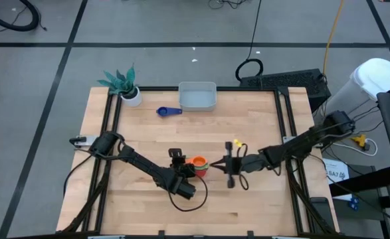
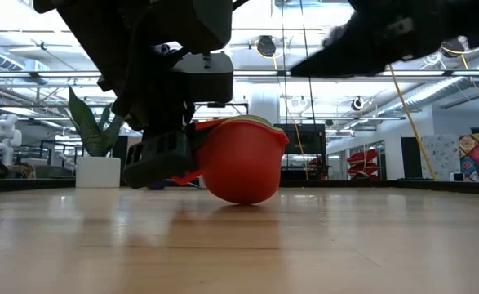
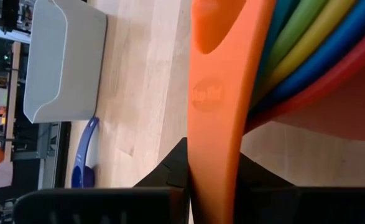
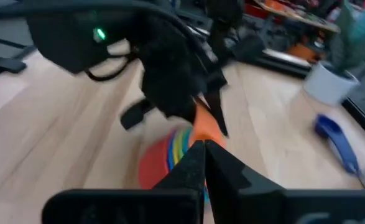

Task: Nest measuring cups in basket
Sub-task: Put the nested measuring cups into the gray bin

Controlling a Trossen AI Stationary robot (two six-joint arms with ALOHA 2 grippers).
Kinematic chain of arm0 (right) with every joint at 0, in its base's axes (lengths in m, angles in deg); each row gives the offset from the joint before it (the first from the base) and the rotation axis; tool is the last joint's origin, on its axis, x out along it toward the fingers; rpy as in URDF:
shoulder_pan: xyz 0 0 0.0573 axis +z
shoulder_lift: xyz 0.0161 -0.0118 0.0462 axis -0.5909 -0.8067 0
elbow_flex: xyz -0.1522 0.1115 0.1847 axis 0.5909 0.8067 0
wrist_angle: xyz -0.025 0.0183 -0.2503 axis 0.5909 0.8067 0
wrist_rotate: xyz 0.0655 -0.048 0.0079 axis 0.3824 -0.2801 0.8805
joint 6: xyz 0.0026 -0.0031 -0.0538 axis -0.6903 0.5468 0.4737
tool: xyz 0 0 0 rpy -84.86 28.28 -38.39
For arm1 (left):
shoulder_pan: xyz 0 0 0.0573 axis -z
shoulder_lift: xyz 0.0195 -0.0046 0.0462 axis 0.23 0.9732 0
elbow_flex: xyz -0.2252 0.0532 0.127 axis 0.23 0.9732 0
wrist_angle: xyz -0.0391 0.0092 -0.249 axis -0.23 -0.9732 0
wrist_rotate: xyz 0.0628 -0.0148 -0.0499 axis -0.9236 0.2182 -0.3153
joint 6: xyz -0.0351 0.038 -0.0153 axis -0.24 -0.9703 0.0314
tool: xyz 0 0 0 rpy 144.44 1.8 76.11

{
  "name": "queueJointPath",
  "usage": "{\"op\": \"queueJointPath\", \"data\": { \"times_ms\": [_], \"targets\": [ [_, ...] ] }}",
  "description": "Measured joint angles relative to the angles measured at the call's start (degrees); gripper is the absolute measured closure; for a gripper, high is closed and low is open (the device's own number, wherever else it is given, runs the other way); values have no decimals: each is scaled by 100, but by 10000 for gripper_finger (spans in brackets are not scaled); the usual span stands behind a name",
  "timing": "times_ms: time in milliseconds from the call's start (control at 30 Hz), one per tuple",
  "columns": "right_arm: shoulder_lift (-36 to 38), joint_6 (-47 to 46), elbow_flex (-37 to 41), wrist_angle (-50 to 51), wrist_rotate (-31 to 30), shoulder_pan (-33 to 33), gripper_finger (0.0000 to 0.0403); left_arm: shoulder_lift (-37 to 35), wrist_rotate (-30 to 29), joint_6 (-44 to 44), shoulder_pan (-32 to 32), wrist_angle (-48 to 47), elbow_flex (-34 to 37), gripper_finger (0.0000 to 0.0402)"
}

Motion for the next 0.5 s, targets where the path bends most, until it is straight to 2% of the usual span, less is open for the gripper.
{"op": "queueJointPath", "data": {
  "times_ms": [233, 400, 500],
  "targets": [
    [-719, 570, -662, 459, 672, -142, 403, -2, -11, 3, 0, 13, 0, 353],
    [-751, 1361, -862, 1122, 927, -129, 401, -2, -15, -1, 0, 13, -2, 352],
    [-614, 1713, -866, 1141, 1092, -127, 378, -4, -17, -25, 0, 16, -4, 352]
  ]
}}
